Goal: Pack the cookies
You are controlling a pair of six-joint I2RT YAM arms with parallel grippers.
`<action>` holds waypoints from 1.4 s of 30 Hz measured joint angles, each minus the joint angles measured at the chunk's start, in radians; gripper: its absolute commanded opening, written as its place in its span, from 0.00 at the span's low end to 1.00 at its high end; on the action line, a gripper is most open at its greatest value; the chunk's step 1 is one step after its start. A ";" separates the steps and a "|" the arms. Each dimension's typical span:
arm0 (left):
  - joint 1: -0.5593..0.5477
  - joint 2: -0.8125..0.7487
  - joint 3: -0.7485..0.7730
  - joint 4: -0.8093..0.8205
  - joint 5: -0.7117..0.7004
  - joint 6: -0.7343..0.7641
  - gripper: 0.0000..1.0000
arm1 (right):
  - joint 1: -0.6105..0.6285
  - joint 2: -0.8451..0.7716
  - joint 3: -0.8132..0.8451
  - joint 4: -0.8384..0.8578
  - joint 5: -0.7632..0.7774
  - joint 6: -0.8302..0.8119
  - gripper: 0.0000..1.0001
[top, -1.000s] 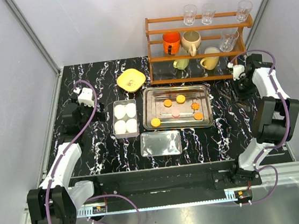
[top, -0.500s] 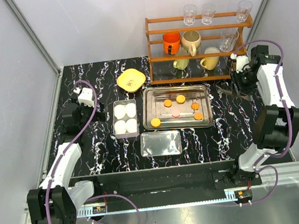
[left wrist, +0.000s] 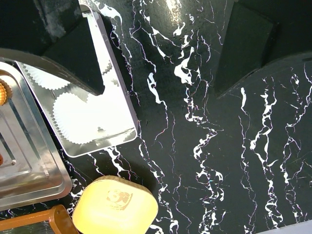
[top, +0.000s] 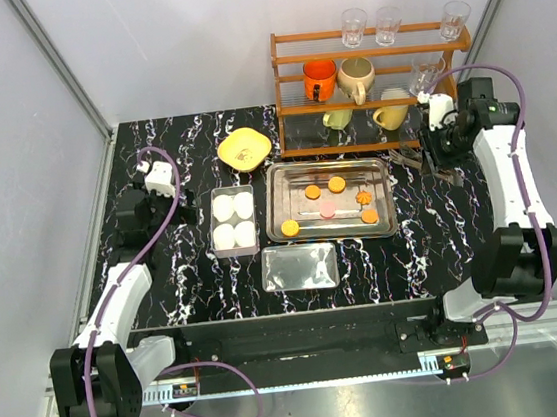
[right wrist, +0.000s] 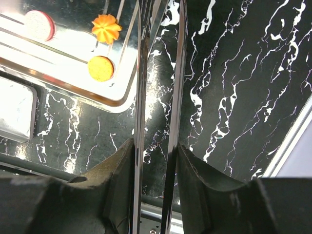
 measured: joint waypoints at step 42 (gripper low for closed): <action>0.000 0.067 0.032 0.001 -0.003 -0.010 0.99 | 0.328 0.071 -0.186 0.226 -0.014 0.018 0.55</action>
